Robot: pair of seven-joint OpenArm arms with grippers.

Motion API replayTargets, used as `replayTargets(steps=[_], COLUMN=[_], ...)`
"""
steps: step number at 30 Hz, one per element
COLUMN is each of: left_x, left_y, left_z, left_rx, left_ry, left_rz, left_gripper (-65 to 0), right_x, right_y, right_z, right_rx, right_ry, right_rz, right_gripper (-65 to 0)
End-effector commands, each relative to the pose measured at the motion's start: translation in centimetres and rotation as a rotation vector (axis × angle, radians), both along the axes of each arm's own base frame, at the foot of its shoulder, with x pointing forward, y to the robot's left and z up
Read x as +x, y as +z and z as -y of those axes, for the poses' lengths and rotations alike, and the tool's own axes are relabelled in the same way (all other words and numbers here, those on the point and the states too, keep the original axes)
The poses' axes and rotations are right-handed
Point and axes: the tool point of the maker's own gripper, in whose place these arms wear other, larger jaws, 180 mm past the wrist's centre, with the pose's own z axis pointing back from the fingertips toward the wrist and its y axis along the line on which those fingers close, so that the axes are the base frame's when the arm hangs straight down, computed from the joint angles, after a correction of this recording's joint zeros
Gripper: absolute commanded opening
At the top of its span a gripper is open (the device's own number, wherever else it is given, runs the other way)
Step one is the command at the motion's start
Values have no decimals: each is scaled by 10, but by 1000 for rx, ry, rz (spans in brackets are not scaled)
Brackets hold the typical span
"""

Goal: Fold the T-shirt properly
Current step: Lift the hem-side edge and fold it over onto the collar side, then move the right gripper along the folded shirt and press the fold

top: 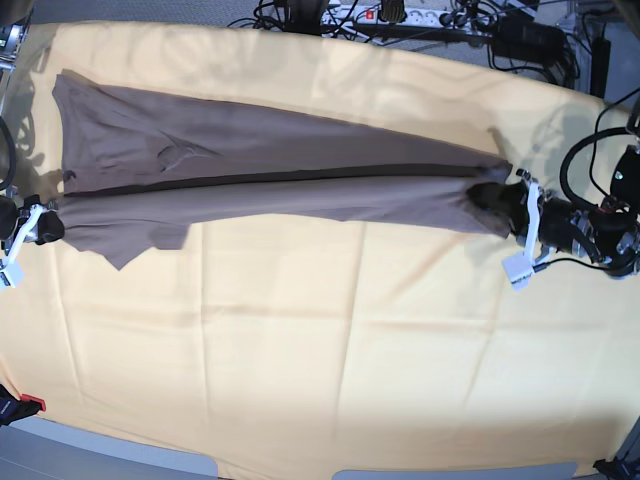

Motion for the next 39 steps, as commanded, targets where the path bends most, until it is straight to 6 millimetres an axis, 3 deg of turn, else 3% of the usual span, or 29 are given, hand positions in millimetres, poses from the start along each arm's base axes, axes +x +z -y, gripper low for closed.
replayTargets(steps=[1, 2, 4, 10, 20, 22, 33, 35, 36, 39], left_x=[4, 2, -1, 5, 7, 7, 8, 8, 8, 8], left_y=[9, 6, 3, 6, 8, 8, 9, 9, 9, 9], left_z=[-7, -6, -5, -2, 0, 0, 1, 1, 1, 1], left_rx=[10, 8, 1, -22, -38, -38, -42, -41, -41, -41], left_ry=[3, 2, 4, 22, 32, 32, 34, 34, 34, 34], left_rz=[24, 14, 7, 31, 41, 41, 43, 43, 44, 44], left_gripper=[-472, -403, -336, -338, -338, -338, -338, -338, -338, -338], right_x=[11, 13, 16, 29, 45, 46, 38, 36, 36, 40], right_y=[23, 24, 29, 40, 5, -2, -27, -32, -33, -28], right_z=[12, 11, 5, -21, -65, -66, -103, -111, -114, -114], right_rx=[-29, -23, 22, 168, 164, 125, 142, 131, 129, 124], right_ry=[-5, -5, -5, -4, 1, 6, 81, 114, 125, 132], right_rz=[57, 64, 91, 179, 222, 217, 144, 124, 120, 128], right_gripper=[-345, -274, -241, -241, -243, -243, -251, -308, -373, -647])
